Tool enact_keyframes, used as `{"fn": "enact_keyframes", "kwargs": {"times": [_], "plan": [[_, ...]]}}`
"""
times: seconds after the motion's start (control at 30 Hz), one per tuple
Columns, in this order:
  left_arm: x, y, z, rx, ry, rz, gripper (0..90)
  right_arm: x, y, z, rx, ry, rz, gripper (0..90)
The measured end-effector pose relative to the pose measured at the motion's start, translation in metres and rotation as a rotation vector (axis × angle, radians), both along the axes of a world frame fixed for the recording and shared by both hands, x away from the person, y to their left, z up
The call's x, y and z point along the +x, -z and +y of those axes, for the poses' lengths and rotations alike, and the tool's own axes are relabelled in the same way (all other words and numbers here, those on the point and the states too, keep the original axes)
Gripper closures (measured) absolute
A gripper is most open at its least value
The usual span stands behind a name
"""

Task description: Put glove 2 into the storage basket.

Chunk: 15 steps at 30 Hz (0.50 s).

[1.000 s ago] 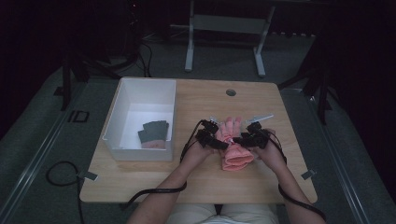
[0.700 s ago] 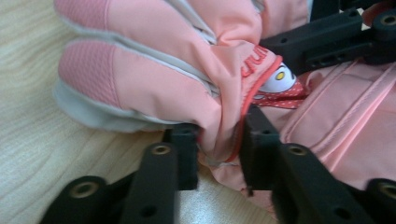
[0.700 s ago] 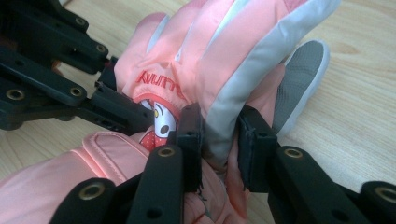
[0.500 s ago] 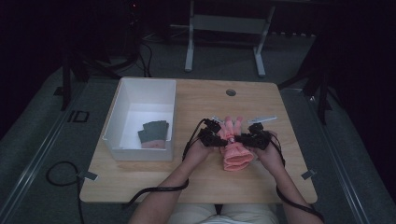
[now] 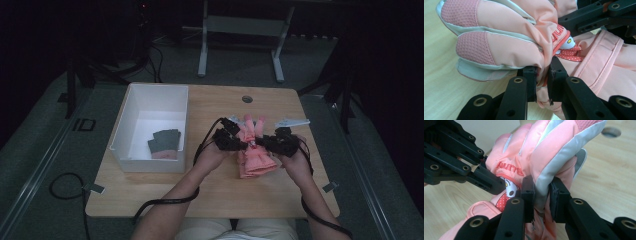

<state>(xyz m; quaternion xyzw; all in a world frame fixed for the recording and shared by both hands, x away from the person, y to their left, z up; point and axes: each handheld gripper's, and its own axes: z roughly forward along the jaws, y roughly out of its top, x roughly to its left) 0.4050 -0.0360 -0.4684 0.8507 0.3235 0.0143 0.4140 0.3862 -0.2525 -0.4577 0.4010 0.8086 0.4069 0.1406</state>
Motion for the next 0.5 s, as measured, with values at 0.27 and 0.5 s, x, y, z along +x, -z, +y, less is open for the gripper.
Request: {"fn": "enact_keyframes", "kwargs": {"times": [0.27, 0.5], "plan": [[-0.002, -0.041, 0.014, 0.011, 0.000, -0.059, 79.1, -0.002, -0.032, 0.006, 0.041, -0.015, -0.046, 75.5], [-0.003, -0.082, 0.033, 0.026, -0.013, -0.097, 79.0, -0.002, -0.071, 0.025, 0.062, -0.029, -0.105, 75.5]]}}
